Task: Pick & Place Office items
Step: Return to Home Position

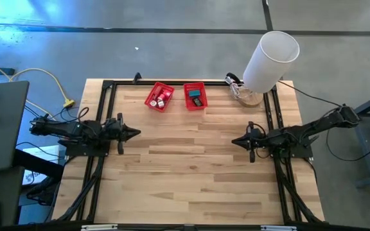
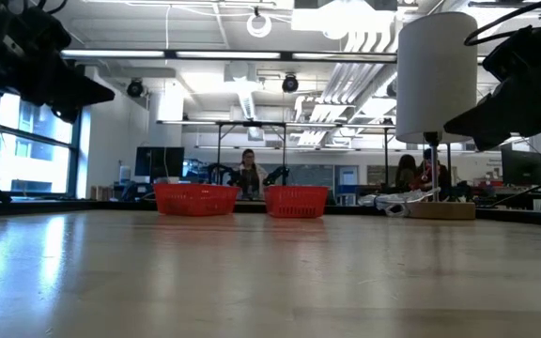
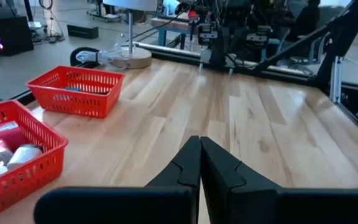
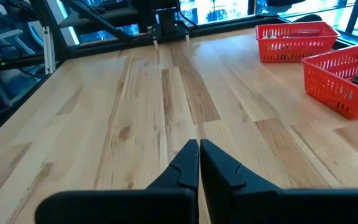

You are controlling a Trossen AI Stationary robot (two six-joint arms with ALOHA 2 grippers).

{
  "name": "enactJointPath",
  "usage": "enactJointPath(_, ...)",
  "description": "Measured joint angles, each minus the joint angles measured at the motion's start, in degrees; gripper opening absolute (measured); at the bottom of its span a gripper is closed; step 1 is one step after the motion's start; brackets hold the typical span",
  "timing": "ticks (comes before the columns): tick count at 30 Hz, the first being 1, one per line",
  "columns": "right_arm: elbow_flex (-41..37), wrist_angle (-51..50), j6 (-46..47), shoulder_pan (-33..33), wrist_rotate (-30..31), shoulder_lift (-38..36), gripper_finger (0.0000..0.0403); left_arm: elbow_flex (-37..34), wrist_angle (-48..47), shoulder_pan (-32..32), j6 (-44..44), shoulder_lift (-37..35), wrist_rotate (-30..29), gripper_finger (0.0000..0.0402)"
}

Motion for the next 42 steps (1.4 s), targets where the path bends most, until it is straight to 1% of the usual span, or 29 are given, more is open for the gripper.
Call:
enactJointPath(6,-0.02,0.0,0.0,0.0,-0.01,0.0,0.0002,-0.27,4.26,0.0,-2.49,0.01,0.12,0.0001)
enactJointPath(14,-0.04,0.0,0.0,0.0,-0.01,0.0,0.0002,-0.35,10.08,0.0,-2.59,0.02,0.11,0.0001)
enactJointPath(42,-0.09,0.02,-0.02,0.0,0.0,0.0,0.0002,-0.04,10.46,0.0,-2.57,0.02,0.04,0.0001)
